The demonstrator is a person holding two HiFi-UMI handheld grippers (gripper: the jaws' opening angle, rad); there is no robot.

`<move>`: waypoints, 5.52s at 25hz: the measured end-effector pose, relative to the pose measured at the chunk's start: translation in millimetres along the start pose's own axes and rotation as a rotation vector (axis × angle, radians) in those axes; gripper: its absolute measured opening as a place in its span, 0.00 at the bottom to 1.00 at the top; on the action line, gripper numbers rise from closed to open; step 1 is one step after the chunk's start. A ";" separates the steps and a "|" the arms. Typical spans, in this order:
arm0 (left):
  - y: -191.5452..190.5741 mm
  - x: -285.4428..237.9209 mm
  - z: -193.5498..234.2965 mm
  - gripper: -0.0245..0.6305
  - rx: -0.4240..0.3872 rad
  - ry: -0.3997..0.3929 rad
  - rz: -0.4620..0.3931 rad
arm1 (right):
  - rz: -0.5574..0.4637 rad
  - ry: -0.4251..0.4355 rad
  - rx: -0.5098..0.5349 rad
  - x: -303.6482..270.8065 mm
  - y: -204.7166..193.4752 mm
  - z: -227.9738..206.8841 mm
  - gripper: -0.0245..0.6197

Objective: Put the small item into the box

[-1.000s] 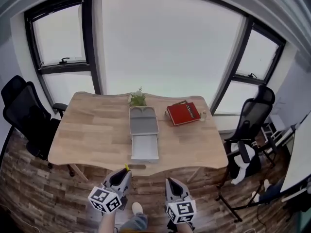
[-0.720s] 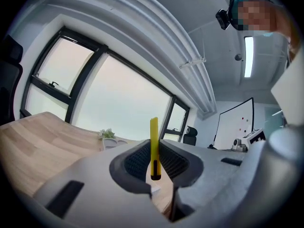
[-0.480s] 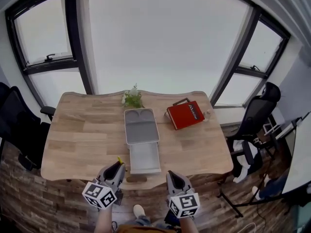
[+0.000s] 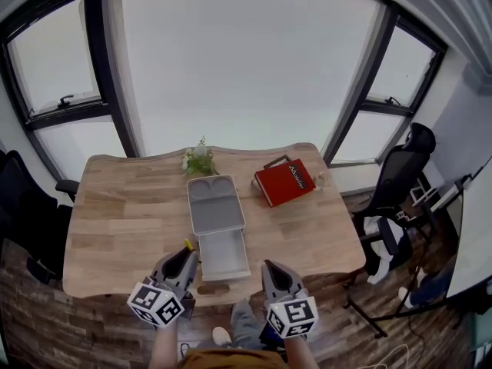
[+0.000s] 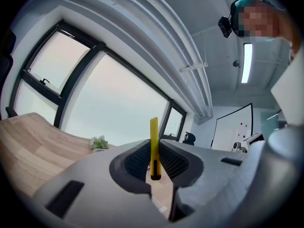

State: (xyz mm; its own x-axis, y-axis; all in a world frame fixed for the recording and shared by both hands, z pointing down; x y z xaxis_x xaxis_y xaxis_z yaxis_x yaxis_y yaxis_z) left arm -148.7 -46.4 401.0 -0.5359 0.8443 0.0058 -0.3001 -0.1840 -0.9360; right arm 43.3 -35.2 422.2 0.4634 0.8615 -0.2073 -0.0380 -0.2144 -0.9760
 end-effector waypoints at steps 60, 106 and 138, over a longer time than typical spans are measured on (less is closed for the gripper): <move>-193.0 -83.4 82.4 0.12 -0.026 0.116 0.605 | 0.342 0.069 -0.071 -108.4 -129.9 -58.0 0.04; -288.1 -119.4 72.8 0.12 -0.350 -0.073 1.341 | 0.438 0.028 -0.129 -126.2 -167.3 -93.8 0.05; -280.3 -135.2 61.5 0.15 -0.212 -0.089 1.244 | 0.444 0.032 -0.107 -126.2 -160.8 -105.3 0.05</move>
State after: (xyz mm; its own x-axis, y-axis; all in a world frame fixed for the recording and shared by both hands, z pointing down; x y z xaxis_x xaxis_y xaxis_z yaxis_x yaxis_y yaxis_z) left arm -40.6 -140.0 684.1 -0.4180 0.1206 -0.9004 0.5709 -0.7361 -0.3636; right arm 84.1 -157.9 612.3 0.4505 0.6607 -0.6005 -0.1483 -0.6079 -0.7800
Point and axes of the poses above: the fingertips, and each gripper's own axes: x backward along the fingers, z to its left, y out of its top, the point moved 1 cm from there along x, backward along the fingers, and after that the axes turned 1 degree about -y, right-handed, at the moved point
